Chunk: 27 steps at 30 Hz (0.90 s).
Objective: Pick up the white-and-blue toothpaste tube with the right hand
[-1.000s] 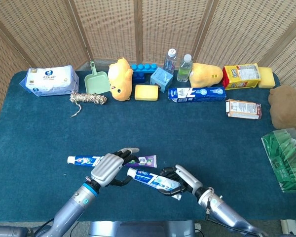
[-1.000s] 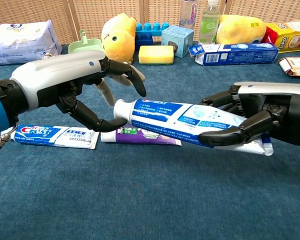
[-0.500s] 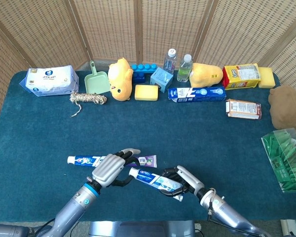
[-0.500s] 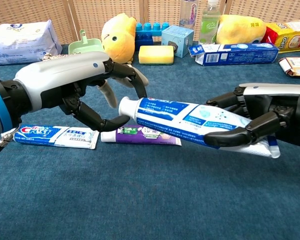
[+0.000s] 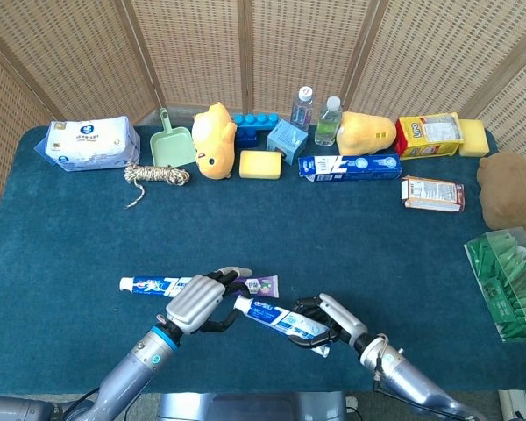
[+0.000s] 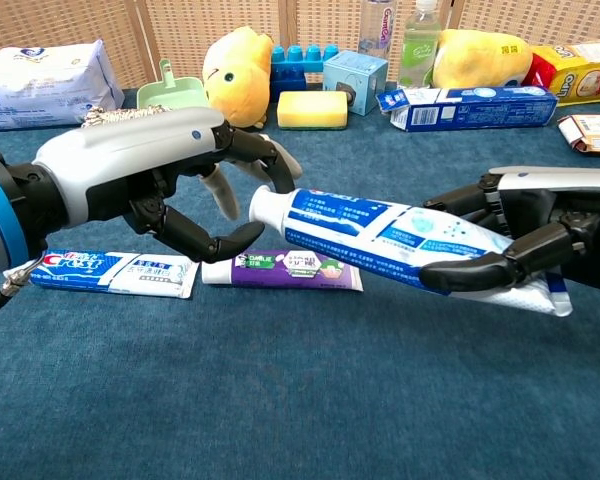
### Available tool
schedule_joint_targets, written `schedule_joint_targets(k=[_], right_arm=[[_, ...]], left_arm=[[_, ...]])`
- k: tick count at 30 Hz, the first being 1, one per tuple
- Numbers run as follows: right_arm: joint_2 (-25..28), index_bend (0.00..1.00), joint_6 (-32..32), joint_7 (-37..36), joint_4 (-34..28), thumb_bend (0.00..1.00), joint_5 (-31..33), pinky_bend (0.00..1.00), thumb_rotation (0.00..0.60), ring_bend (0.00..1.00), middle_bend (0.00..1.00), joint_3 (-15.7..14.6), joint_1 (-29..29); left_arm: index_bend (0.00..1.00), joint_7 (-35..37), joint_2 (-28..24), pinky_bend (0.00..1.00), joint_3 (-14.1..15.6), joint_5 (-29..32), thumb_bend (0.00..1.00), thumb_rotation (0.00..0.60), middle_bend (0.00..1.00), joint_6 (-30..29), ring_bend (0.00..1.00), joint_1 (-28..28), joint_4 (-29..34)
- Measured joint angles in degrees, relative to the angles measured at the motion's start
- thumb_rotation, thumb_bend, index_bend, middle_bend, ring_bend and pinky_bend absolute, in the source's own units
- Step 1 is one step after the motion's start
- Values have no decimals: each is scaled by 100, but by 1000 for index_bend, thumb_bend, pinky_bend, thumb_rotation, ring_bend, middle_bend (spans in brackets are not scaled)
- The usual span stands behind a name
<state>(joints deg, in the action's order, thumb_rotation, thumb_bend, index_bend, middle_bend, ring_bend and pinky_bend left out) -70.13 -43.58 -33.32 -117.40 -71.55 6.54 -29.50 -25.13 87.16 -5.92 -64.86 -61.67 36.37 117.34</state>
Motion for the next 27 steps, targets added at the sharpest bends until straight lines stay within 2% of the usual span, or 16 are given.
schedule_joint_targets(k=[27], right_arm=[[101,978,63,-148,0,410,-79,908,600,814,859,-32,-18]], left_arm=[[369,193,-92,331,33,-14,634,600,195,-56,169,67,-37]])
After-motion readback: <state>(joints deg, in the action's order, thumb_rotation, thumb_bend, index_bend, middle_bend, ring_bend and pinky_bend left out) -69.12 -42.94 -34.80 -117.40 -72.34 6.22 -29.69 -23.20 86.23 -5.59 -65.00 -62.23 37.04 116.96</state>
